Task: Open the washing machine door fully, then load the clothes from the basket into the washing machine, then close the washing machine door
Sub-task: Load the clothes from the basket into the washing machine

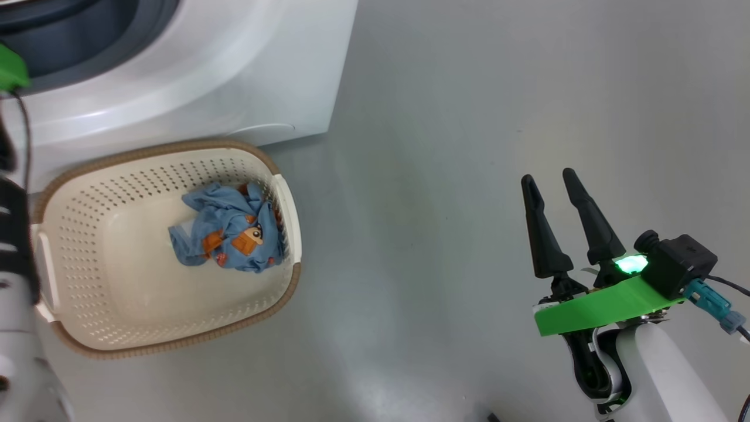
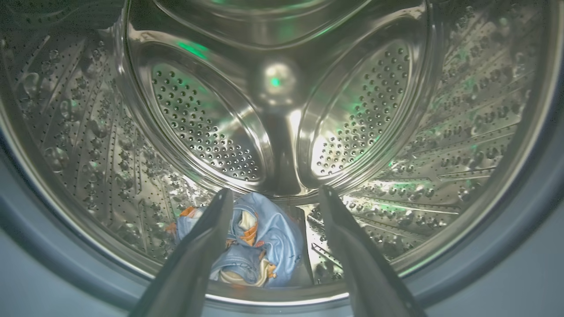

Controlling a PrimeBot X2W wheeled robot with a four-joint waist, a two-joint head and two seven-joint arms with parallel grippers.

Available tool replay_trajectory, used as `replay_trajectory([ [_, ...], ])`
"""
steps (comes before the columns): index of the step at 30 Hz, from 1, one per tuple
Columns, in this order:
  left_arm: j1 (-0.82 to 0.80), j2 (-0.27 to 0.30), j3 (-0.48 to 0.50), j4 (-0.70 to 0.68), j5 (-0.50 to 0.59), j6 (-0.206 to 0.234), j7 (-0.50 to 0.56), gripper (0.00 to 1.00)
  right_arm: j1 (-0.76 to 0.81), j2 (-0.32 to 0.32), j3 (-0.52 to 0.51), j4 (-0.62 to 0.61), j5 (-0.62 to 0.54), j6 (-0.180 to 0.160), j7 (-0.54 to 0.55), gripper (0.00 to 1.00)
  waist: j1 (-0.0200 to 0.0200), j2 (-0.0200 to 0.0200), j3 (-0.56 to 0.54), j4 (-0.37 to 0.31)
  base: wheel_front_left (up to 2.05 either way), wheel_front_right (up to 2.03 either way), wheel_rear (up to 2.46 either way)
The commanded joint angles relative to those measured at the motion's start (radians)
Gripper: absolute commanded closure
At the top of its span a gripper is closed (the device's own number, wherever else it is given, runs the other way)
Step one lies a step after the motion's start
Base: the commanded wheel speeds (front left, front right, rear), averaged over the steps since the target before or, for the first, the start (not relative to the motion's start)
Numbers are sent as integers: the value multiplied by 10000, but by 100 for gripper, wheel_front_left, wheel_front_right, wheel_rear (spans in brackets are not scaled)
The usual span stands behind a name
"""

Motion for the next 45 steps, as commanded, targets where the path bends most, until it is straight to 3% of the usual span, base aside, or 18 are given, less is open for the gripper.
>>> replay_trajectory([
  [1, 363, 270, 163, -401, 72, -40, -63, 0, 148, -116, 82, -181, 106, 56, -80, 0, 0, 0, -165, 110, 0, 0, 0],
  [18, 4214, -864, 628, -2140, 363, -379, -63, 0, 667, -734, -101, 22, 60, 56, -80, 0, 0, 0, -1926, 931, 0, 0, 0],
  [35, 7259, -1482, 391, -3610, 414, -472, -63, 0, 1833, -1303, -287, 292, 145, 56, -80, 0, 0, 0, -3839, 1700, 0, 0, 0],
  [45, 8854, -1606, 302, -4533, 277, -476, -63, 0, 2571, -1484, -409, 221, 202, 56, -80, 0, 0, 0, -4562, 1754, 0, 0, 0],
])
